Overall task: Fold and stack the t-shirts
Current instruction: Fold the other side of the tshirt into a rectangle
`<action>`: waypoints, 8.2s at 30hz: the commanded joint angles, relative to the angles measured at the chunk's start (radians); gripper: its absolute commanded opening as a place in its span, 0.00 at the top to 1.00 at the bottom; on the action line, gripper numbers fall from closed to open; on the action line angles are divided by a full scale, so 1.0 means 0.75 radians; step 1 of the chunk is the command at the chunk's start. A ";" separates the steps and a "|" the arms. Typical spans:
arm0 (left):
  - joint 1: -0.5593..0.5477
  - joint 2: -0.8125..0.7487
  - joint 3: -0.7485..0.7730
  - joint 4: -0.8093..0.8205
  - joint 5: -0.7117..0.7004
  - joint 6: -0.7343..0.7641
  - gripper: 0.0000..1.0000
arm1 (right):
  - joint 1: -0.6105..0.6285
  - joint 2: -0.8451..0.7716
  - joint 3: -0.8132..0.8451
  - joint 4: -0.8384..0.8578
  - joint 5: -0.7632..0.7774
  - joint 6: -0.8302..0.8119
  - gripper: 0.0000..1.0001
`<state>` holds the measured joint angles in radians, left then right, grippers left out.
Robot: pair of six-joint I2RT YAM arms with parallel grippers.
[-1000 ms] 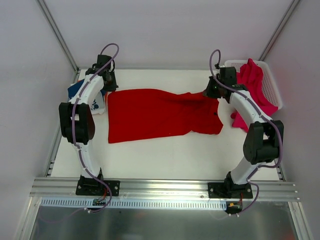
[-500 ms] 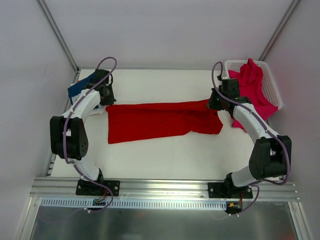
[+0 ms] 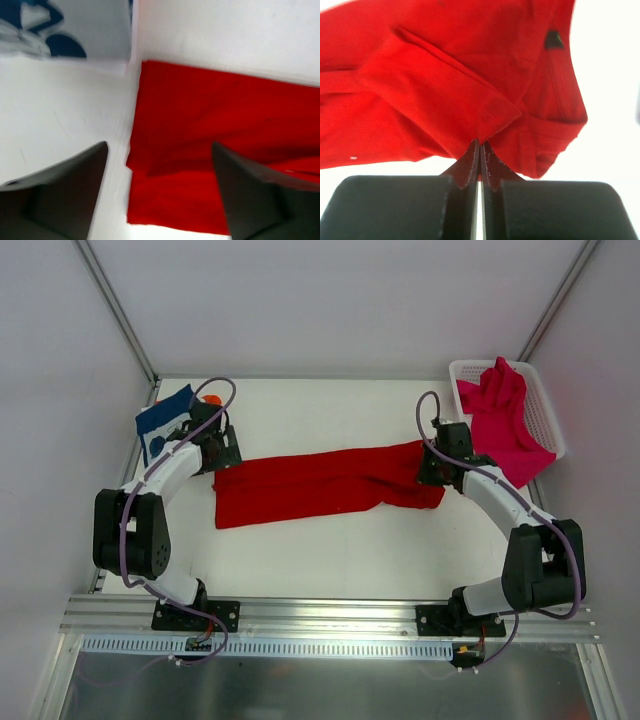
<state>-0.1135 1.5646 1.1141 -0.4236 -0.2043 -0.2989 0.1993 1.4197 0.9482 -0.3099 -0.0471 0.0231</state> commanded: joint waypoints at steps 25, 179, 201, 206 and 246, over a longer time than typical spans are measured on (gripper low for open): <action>-0.225 -0.443 -0.342 0.088 -0.323 -0.197 0.01 | 0.016 -0.224 -0.111 -0.194 0.491 0.114 0.01; -0.751 0.926 0.975 0.573 1.087 -0.015 0.12 | 1.706 -1.050 -0.244 -1.080 1.304 1.239 0.00; -1.010 1.031 0.920 0.630 1.082 -0.054 0.12 | 1.710 -1.009 -0.270 -1.115 1.327 1.325 0.01; -1.019 0.955 0.873 0.632 1.021 -0.017 0.11 | 1.714 -0.993 -0.276 -1.115 1.313 1.342 0.01; -1.013 1.260 1.114 0.401 0.939 0.128 0.14 | 1.730 -1.058 -0.254 -1.301 1.380 1.450 0.00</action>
<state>-0.8970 2.5149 1.9976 0.0242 0.5968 -0.2329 1.4914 0.6411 0.7303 -1.2381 0.9535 1.0882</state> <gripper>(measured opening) 0.860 0.993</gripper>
